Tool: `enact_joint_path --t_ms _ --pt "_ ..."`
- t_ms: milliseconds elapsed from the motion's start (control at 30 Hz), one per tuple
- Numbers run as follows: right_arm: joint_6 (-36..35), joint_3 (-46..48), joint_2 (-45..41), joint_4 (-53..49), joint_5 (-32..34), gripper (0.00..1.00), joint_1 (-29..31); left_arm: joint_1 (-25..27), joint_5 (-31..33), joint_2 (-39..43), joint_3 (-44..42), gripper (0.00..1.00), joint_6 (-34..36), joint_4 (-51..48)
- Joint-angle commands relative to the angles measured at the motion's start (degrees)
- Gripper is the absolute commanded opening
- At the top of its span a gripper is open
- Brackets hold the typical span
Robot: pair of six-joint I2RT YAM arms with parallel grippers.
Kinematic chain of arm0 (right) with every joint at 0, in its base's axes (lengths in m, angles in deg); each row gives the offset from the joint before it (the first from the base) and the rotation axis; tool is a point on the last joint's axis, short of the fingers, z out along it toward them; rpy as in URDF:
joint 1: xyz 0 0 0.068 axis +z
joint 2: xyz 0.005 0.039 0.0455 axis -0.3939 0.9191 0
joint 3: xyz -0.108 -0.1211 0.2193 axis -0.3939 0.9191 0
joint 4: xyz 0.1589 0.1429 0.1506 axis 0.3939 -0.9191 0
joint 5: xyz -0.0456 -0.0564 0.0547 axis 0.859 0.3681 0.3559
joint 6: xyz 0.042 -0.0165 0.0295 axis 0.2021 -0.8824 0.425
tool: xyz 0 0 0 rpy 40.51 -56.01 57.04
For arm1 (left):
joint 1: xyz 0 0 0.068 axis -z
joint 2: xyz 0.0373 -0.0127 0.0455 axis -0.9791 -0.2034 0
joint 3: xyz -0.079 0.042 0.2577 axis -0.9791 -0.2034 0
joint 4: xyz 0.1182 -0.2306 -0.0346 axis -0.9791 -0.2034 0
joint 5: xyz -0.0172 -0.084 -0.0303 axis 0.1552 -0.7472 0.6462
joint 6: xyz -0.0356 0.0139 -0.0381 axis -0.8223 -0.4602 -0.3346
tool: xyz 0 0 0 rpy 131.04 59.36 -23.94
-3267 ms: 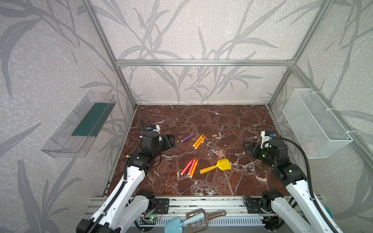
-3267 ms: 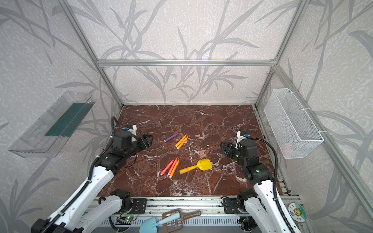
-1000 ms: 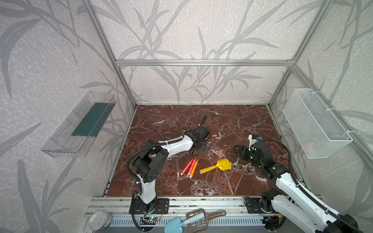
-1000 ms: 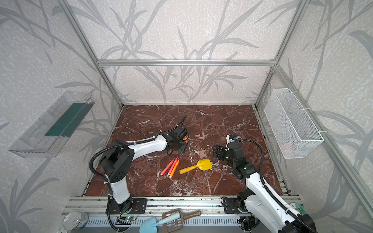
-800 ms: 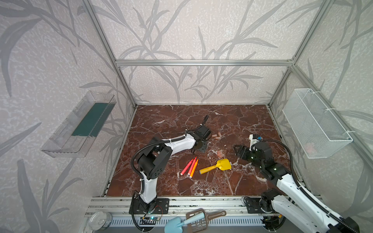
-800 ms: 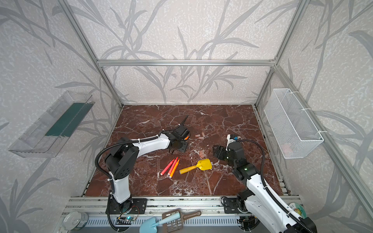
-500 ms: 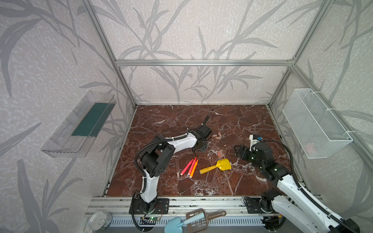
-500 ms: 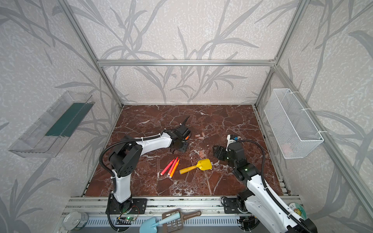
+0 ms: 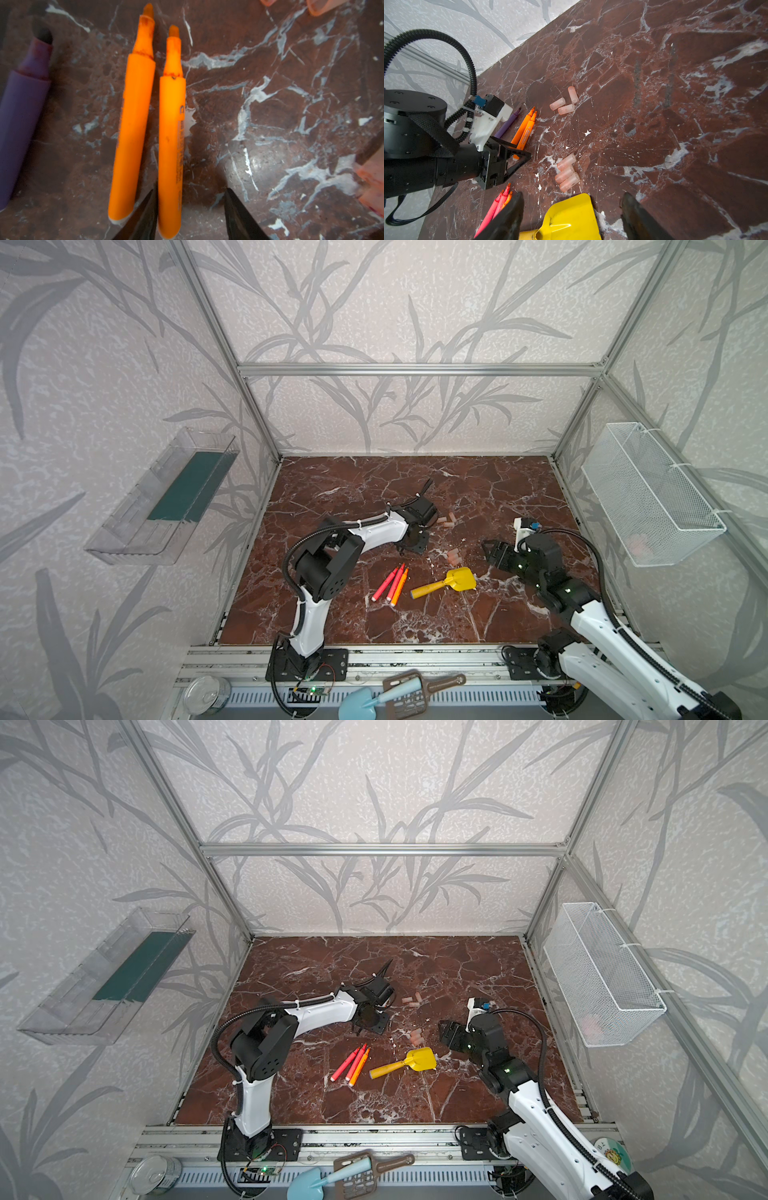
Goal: Insert the pens into the pen caps
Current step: 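Lower the left gripper and close it on one orange marker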
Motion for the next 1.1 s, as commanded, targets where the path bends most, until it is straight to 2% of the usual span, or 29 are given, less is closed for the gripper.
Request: enact_joint_path --t_ms 0,233,400,633,800,1067 --pt "0.1 0.4 0.1 0.0 0.0 0.73 0.3 -0.8 -0.2 -2.5 1.0 0.45 -0.1 -3.0" --pt "-0.2 0.4 0.2 -0.1 0.5 0.73 0.3 -1.0 0.5 -4.6 2.6 0.34 -0.6 -5.1" --pt "-0.2 0.4 0.3 0.0 0.6 0.73 0.3 -1.0 -0.1 -4.2 2.5 0.23 -0.6 -4.8" --pt "0.1 0.6 0.3 0.2 0.7 0.73 0.3 -1.0 -2.3 -2.8 1.4 0.14 -0.7 -3.6" --pt "2.0 1.9 -0.3 2.1 0.4 0.72 0.3 -0.7 -3.5 1.7 -1.7 0.11 -0.4 -0.4" --pt "9.9 4.8 1.5 14.1 -2.5 0.72 0.6 -0.1 -5.8 14.0 -11.0 0.1 0.1 9.2"
